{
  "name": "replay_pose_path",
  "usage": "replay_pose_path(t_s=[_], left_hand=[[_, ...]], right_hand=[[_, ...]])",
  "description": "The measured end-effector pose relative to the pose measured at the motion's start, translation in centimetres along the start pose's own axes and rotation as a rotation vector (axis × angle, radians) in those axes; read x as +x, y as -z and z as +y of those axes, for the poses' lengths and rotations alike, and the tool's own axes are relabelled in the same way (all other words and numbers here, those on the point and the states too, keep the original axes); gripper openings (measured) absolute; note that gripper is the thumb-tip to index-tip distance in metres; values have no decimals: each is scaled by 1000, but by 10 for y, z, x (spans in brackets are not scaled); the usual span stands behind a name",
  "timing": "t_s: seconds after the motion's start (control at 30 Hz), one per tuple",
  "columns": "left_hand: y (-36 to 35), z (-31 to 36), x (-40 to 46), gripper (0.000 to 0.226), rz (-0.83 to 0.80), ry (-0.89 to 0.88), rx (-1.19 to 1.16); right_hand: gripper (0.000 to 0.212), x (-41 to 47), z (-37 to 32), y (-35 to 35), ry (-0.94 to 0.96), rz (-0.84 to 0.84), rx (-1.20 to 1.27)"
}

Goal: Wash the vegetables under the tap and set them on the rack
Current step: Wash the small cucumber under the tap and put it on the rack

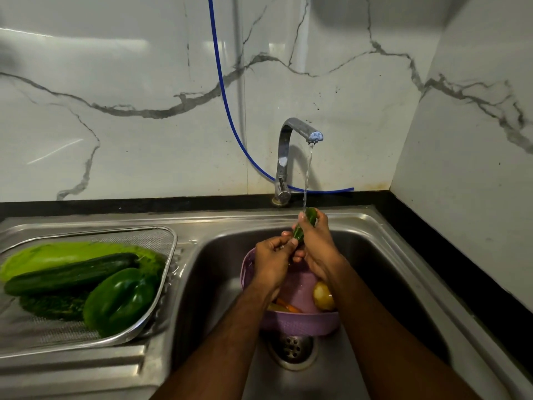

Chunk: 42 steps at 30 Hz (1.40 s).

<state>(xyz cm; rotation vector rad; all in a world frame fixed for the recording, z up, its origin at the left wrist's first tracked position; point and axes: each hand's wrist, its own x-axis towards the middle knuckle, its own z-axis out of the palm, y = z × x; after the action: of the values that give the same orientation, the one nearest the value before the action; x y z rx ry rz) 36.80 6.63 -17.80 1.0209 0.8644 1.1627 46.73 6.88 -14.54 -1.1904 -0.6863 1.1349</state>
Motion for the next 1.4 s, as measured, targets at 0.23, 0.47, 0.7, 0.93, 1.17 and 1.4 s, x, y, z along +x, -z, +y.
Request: replay_pose_path(t_s=[0.23,0.47,0.7,0.93,1.17,1.4], left_hand=[[4,9,7,24,69,34,-212],[5,3,8,41,-80,13,24],[6,0,10,53,-83,-59,364],[6,-14,9,28,21,-125,502],[5,-10,6,37,-17,-181,527],[6,-11,1,51,-59,-216,591]], right_hand=[[21,4,2,23,-68,141,-43],[16,-5,-4,33,-201,-146,-36],[30,1,7,21,-165,-160,-93],[19,1,3,17,-75,-107,-96],[17,-1,7,9,-48,-94,-23],[46,-5,-1,1,-124,45,-1]])
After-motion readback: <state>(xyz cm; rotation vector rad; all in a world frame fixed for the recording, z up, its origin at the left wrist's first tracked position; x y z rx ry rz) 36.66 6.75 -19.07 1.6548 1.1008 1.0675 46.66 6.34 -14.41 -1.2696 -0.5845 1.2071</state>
